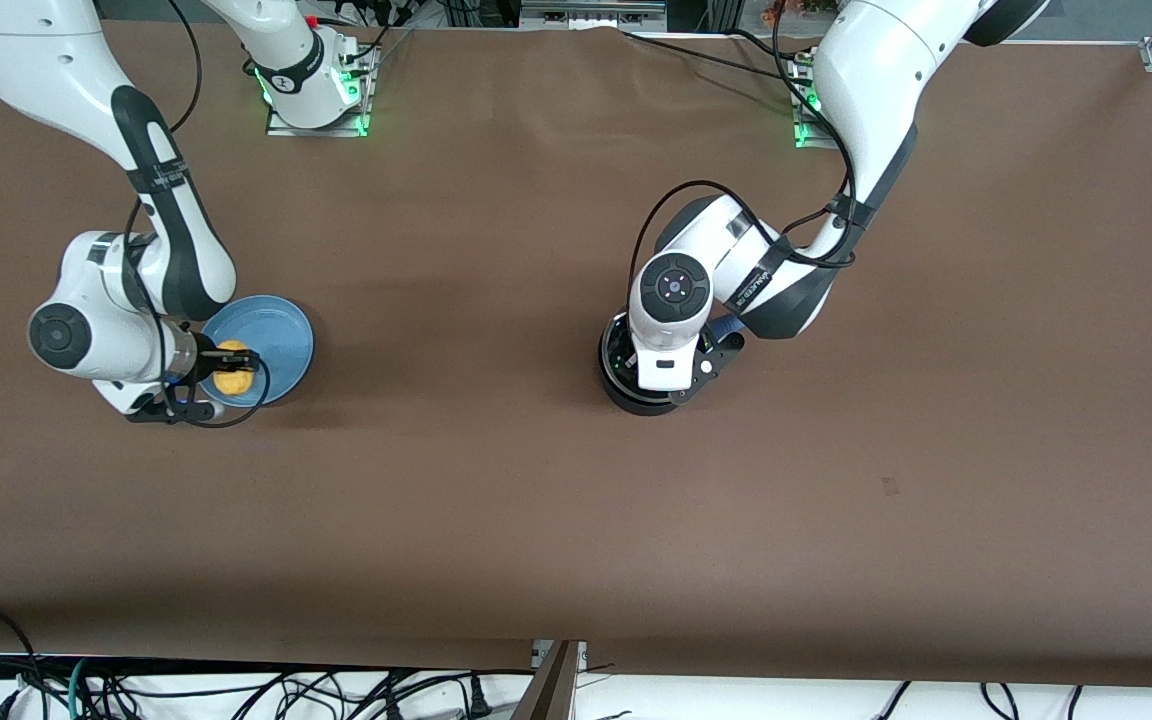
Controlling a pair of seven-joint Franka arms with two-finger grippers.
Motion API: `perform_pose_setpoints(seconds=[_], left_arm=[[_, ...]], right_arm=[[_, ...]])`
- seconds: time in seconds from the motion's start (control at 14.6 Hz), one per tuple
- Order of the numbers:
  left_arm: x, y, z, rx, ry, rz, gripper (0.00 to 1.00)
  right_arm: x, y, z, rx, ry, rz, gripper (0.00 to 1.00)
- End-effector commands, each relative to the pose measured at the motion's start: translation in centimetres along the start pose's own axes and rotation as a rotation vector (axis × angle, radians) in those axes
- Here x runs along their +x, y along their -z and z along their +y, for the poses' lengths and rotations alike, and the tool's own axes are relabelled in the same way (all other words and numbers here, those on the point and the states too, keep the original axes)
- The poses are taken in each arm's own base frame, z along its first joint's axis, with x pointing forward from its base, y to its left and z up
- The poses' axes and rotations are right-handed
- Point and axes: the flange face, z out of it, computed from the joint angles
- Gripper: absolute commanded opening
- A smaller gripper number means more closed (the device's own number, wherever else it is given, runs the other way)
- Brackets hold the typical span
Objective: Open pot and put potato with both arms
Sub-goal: 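Grasp the yellow potato with the right gripper while the left gripper grasps the knob, then lift the lid with the left gripper while the right gripper carries the potato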
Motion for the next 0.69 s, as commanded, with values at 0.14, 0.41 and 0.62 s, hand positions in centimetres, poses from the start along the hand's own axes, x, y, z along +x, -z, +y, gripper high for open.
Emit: perform_pose_setpoints(seconds=[0.14,0.41,0.62], left_arm=[[5.8,8.3,-4.2,0.022,-0.110,0.045,0.41],[12.8,13.8,-9.9,0.044,-0.205,0.044,0.41],[20.7,14.1,-15.6,0.059,-0.305,0.004,0.41]], right_arm=[[1.6,9.9,-5.7,0.040,0.074,-0.020,0.32],[1.8,13.4,-17.9,0.060,0.008,0.030,0.36],[0.6,14.2,-29.7,0.075,-0.106,0.064,0.36]])
